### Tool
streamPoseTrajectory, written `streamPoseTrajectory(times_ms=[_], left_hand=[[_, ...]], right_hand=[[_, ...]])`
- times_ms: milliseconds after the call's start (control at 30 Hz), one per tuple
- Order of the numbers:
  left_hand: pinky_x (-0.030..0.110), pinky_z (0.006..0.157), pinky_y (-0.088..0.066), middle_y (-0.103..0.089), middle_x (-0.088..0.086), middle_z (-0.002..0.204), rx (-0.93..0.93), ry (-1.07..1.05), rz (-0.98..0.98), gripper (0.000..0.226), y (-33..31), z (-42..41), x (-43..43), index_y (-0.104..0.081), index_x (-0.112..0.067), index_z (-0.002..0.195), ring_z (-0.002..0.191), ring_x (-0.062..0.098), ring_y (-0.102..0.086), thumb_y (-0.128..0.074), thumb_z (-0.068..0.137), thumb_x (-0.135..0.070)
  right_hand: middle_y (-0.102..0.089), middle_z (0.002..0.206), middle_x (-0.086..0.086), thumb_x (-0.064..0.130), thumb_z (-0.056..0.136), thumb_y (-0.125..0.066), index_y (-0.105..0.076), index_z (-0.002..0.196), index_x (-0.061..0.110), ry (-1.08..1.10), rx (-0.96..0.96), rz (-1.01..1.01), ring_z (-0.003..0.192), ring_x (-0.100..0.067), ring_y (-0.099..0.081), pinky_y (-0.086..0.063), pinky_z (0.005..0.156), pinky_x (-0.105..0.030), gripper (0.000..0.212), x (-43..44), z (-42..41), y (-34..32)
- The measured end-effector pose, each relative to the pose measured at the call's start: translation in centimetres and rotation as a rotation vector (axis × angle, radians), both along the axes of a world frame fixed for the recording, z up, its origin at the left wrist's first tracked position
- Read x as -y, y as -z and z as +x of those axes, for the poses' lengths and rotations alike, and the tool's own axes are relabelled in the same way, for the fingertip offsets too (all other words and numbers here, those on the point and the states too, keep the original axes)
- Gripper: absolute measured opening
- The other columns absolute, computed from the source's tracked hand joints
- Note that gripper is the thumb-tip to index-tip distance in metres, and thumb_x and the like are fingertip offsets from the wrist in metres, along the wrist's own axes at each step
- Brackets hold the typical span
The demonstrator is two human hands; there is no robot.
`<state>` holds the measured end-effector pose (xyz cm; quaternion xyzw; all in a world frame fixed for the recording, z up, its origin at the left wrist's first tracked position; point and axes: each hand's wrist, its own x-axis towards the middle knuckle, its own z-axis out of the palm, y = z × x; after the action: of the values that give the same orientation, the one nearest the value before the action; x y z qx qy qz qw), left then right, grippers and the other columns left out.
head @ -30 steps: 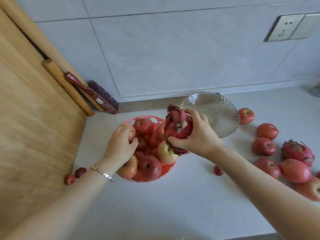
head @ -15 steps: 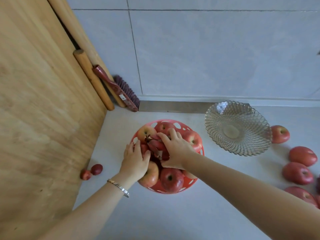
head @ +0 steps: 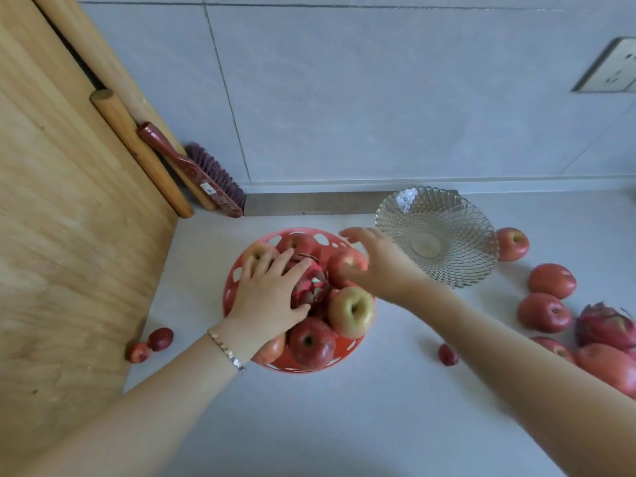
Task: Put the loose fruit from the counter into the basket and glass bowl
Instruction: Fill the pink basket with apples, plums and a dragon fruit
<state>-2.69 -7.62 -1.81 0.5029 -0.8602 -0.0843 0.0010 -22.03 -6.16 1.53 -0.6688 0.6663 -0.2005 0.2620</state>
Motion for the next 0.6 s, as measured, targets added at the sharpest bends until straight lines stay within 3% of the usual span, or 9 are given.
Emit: streamPoseTrajectory(times_ms=[67, 133, 267, 400, 600], left_hand=[[0.049, 0.115, -0.011, -0.026, 0.002, 0.152, 0.108, 0.014, -0.006, 0.072, -0.1, -0.7, 0.4, -0.025, -0.036, 0.143, 0.14, 0.03, -0.019, -0.06, 0.08, -0.041], [0.049, 0.112, -0.016, -0.035, 0.004, 0.145, 0.136, 0.015, -0.04, 0.077, -0.3, -0.9, 0.8, -0.027, -0.033, 0.143, 0.136, 0.031, -0.027, -0.065, 0.076, -0.037], [0.045, 0.111, -0.021, -0.033, 0.009, 0.14, 0.284, 0.067, -0.012, 0.09, -0.7, -1.9, 1.5, -0.018, -0.029, 0.146, 0.131, 0.028, -0.034, -0.068, 0.071, -0.039], [0.044, 0.109, -0.024, -0.026, 0.007, 0.145, 0.312, 0.11, 0.073, 0.094, -0.5, -2.6, 2.4, -0.019, -0.037, 0.144, 0.134, 0.029, -0.028, -0.07, 0.066, -0.047], [0.044, 0.105, -0.028, -0.035, 0.008, 0.142, 0.342, 0.082, 0.093, 0.095, -0.4, -3.2, 2.7, -0.021, -0.035, 0.142, 0.131, 0.031, -0.027, -0.07, 0.062, -0.051]], right_hand=[[-0.059, 0.121, -0.008, 0.022, 0.082, -0.065, -0.053, 0.126, 0.014, 0.117, -0.023, -0.021, 0.115, -0.021, -0.052, -0.032, 0.092, -0.02, 0.046, -1.6, -3.9, -0.3], [-0.059, 0.121, -0.009, 0.02, 0.083, -0.064, -0.054, 0.124, 0.012, 0.24, -0.055, 0.039, 0.113, -0.022, -0.055, -0.035, 0.091, -0.023, 0.044, -3.2, -7.4, 0.6], [-0.054, 0.128, -0.013, 0.027, 0.082, -0.062, -0.049, 0.128, 0.013, 0.417, -0.218, 0.369, 0.116, -0.029, -0.052, -0.041, 0.095, -0.034, 0.05, -7.7, -12.7, 5.0], [-0.05, 0.126, -0.015, 0.036, 0.082, -0.062, -0.044, 0.13, 0.019, 0.364, -0.272, 0.629, 0.111, -0.028, -0.054, -0.042, 0.09, -0.03, 0.053, -10.9, -13.3, 9.2], [-0.049, 0.12, -0.014, 0.027, 0.081, -0.061, -0.049, 0.124, 0.018, 0.373, -0.216, 0.603, 0.102, -0.03, -0.057, -0.045, 0.082, -0.028, 0.045, -11.9, -11.8, 12.3]])
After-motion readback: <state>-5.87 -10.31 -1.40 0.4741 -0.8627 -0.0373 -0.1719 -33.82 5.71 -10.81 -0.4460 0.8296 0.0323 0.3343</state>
